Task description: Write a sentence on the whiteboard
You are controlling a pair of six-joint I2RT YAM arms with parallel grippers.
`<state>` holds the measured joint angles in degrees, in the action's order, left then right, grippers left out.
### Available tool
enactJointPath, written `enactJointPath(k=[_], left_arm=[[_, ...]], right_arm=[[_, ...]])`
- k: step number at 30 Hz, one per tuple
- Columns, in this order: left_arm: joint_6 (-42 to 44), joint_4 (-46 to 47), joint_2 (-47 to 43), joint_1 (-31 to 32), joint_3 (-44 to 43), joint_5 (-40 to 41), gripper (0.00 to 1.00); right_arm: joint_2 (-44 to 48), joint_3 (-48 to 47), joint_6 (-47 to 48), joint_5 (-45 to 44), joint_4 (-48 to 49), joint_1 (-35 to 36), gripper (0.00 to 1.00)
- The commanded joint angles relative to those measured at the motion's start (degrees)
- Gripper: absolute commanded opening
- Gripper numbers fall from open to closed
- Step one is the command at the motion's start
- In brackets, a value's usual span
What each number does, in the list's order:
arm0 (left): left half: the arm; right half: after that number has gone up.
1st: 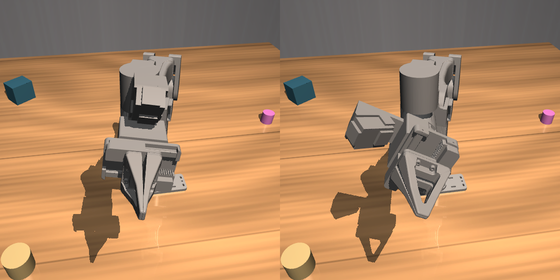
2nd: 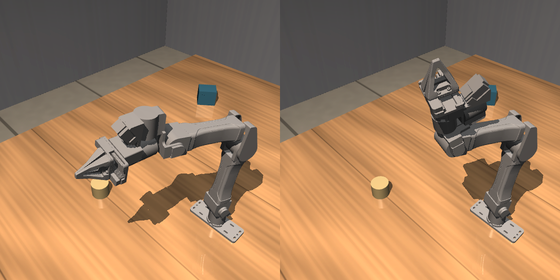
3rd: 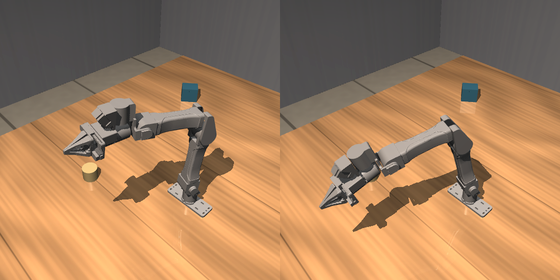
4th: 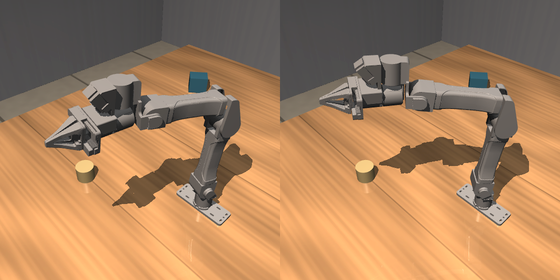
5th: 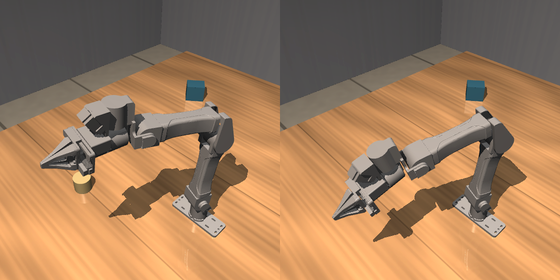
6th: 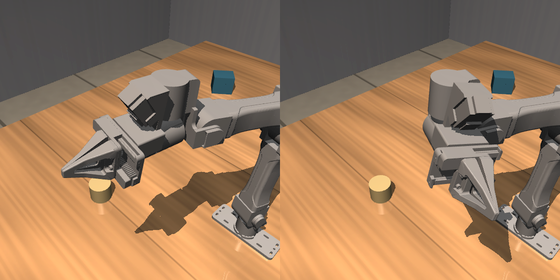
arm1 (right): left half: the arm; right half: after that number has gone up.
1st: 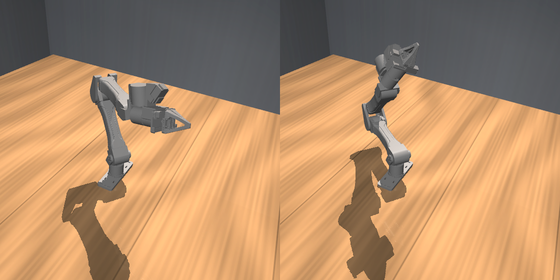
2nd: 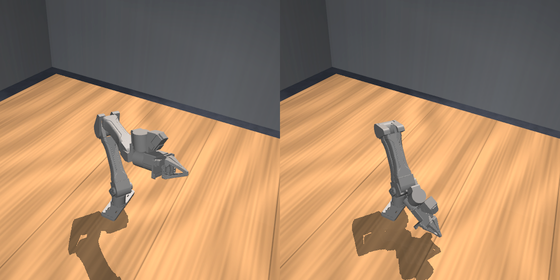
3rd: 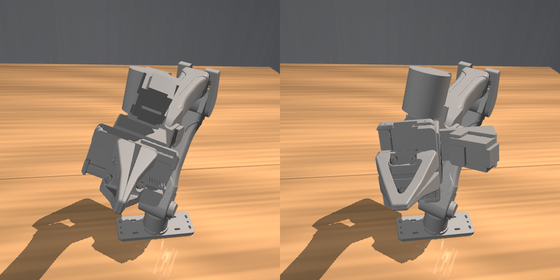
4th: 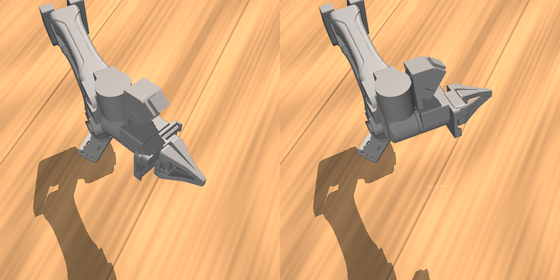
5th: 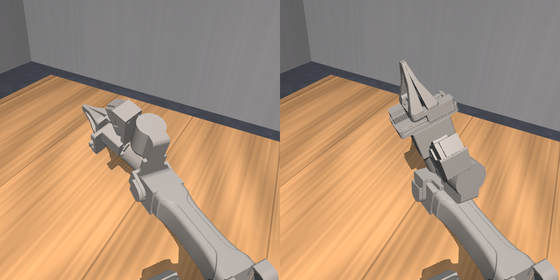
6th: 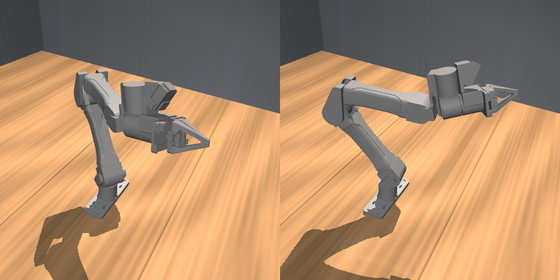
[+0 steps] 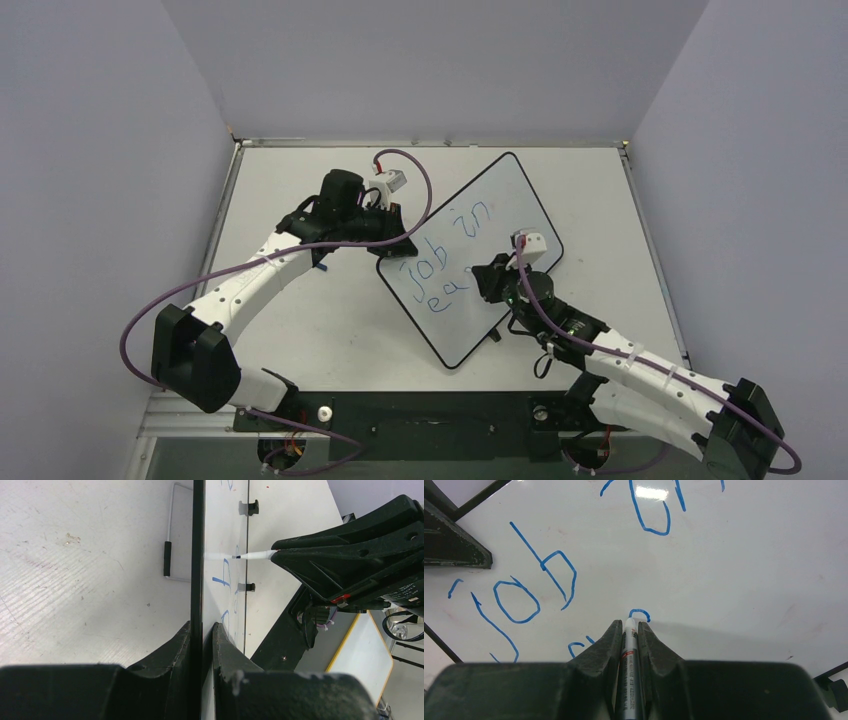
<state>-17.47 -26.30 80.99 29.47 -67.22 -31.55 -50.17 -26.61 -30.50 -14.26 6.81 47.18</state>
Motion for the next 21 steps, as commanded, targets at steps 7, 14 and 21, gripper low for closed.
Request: enactJointPath(k=[7, 14, 21], left_arm=[[5.17, -2.98, -0.48, 0.41, 0.84, 7.29, 0.00], [5.17, -3.10, -0.48, 0.41, 0.83, 7.28, 0.00], [5.17, -3.19, -0.51, 0.41, 0.82, 7.36, 0.00]], right_arm=[[3.18, 2.49, -0.52, 1.53, -1.76, -0.23, 0.00], [3.80, 3.05, -0.61, 0.28, -2.75, -0.31, 0.00], [3.20, 2.29, -0.15, -2.12, -3.66, -0.29, 0.00]])
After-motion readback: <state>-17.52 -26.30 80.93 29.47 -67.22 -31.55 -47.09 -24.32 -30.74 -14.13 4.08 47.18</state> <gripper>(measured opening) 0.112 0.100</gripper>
